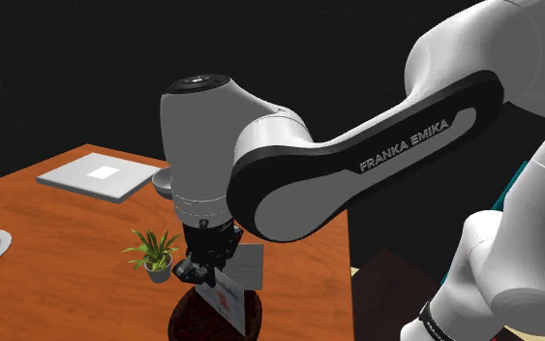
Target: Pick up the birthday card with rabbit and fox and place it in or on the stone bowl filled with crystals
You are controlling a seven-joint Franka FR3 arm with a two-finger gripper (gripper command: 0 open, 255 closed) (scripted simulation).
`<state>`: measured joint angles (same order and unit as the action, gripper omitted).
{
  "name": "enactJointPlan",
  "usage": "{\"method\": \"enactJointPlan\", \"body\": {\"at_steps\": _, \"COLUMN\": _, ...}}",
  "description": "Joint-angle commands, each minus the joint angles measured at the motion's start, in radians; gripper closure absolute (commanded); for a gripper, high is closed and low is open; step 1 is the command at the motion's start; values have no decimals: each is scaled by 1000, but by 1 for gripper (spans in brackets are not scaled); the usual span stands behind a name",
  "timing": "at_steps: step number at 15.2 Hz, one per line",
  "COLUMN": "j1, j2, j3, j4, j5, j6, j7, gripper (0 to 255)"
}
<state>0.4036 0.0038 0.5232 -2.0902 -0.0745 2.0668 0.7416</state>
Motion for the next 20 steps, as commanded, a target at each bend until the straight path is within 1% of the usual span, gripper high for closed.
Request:
{"method": "enactJointPlan", "body": {"at_steps": 1, "j1": 1, "j2": 13, "j3": 1, "j4": -13, "j5": -9, "j6": 25, "j7": 7, "gripper": 255}}
{"method": "enactJointPlan", "body": {"at_steps": 4, "j1": 2, "j2": 33, "j3": 1, "j4": -35, "j5": -22, "j6": 64, "j7": 19, "gripper": 255}}
{"method": "enactJointPlan", "body": {"at_steps": 12, "j1": 2, "j2": 33, "j3": 1, "j4": -35, "j5": -22, "j6": 64, "j7": 19, "gripper": 255}}
{"method": "enactJointPlan", "body": {"at_steps": 13, "j1": 2, "j2": 33, "j3": 1, "j4": -35, "j5": -22, "j6": 64, "j7": 19, "gripper": 0}}
{"method": "enactJointPlan", "body": {"at_steps": 18, "j1": 2, "j2": 33, "j3": 1, "j4": -36, "j5": -22, "j6": 64, "j7": 19, "gripper": 0}}
{"method": "enactJointPlan", "body": {"at_steps": 20, "j1": 2, "j2": 4, "j3": 2, "j4": 4, "j5": -2, "j6": 0, "j7": 5, "gripper": 0}}
